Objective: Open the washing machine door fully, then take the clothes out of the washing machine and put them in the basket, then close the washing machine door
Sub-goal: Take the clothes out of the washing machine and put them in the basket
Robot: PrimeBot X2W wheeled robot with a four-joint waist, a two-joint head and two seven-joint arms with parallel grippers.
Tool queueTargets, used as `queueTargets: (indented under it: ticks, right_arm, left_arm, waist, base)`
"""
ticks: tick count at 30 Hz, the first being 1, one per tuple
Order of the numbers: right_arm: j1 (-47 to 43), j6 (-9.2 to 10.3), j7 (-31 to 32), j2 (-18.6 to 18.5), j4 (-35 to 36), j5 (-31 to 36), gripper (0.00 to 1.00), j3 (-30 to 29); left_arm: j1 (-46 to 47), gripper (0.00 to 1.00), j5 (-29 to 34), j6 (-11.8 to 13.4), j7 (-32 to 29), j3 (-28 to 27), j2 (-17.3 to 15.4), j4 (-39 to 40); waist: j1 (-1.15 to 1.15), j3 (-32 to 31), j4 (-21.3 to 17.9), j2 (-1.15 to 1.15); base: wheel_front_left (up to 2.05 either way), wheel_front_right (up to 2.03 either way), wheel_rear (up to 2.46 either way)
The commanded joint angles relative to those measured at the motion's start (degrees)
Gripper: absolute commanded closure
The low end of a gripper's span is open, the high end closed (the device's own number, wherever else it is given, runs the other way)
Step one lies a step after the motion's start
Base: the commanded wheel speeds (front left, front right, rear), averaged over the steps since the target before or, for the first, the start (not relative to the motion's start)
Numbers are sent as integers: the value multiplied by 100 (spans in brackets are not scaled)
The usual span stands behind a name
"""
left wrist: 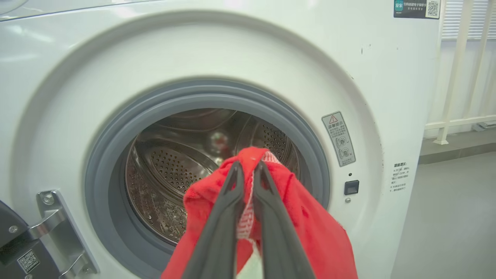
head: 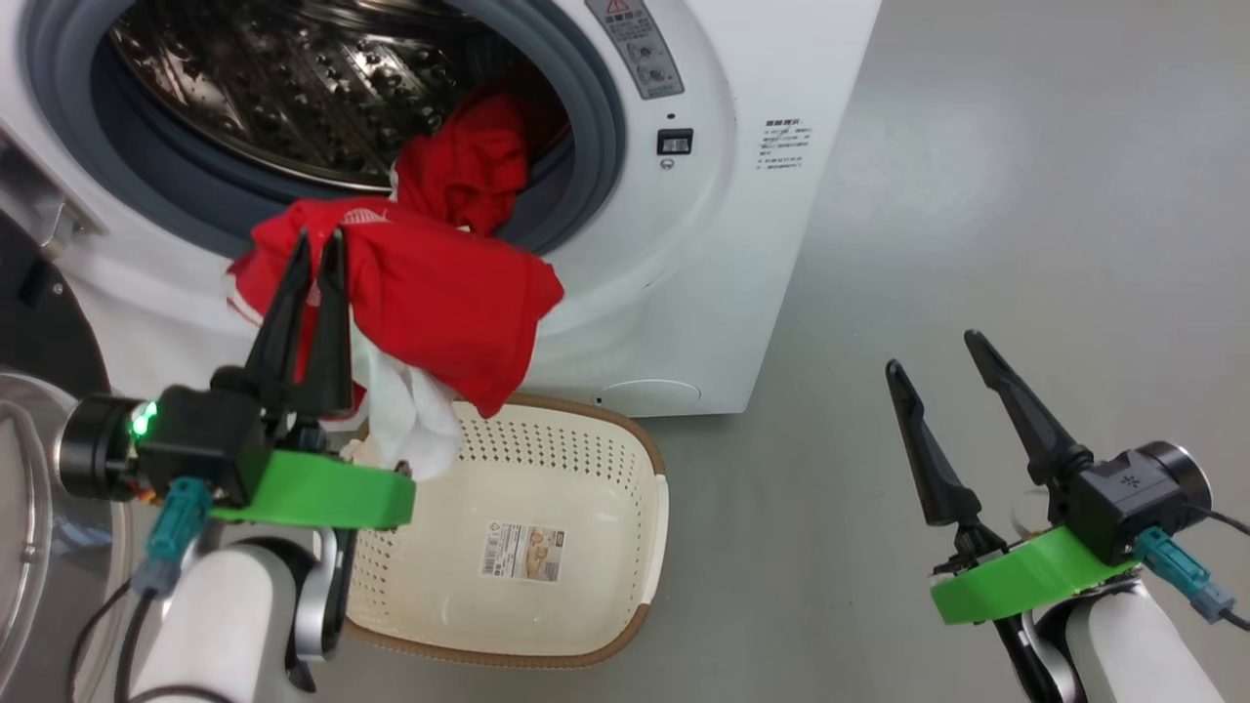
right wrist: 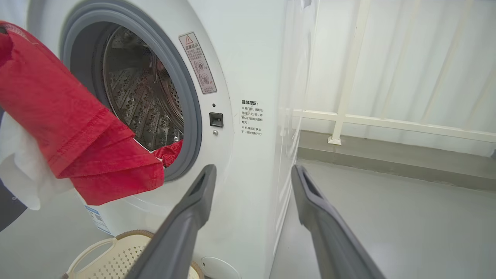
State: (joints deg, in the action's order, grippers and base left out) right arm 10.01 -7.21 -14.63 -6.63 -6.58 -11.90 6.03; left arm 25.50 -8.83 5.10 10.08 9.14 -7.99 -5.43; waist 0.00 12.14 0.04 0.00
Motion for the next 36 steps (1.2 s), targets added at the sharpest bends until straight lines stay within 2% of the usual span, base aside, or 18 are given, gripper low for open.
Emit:
queueTargets:
  ticks: [1, 7, 13, 24, 36]
  right_arm:
    - [-83, -28, -37, 1, 139, 61, 0, 86]
    - [-20, -28, -37, 26, 163, 55, 0, 110]
    - [64, -28, -37, 48, 151, 48, 0, 118]
    - [314, -28, -37, 74, 145, 26, 0, 168]
    - [597, -28, -37, 85, 143, -9, 0, 273]
  left_arm:
    - [-39, 100, -19, 62, -27, -182, -125, 255]
    - [-239, 100, -94, 108, -190, -175, -123, 372]
    - [-188, 100, -212, 120, -194, -162, -43, -90]
    - [261, 100, -459, -14, 122, -93, 151, -1763]
    - [1157, 100, -696, -305, 387, 68, 369, -4211]
  waist:
    - [0, -4, -17, 0]
    - [0, 161, -83, 0]
    - [0, 392, -121, 0]
    - [0, 868, -207, 0]
    - [0, 1460, -348, 0]
  base:
    - [0, 0, 0]
    - [0, 0, 0]
    - [0, 0, 0]
    - [0, 0, 0]
    - [0, 0, 0]
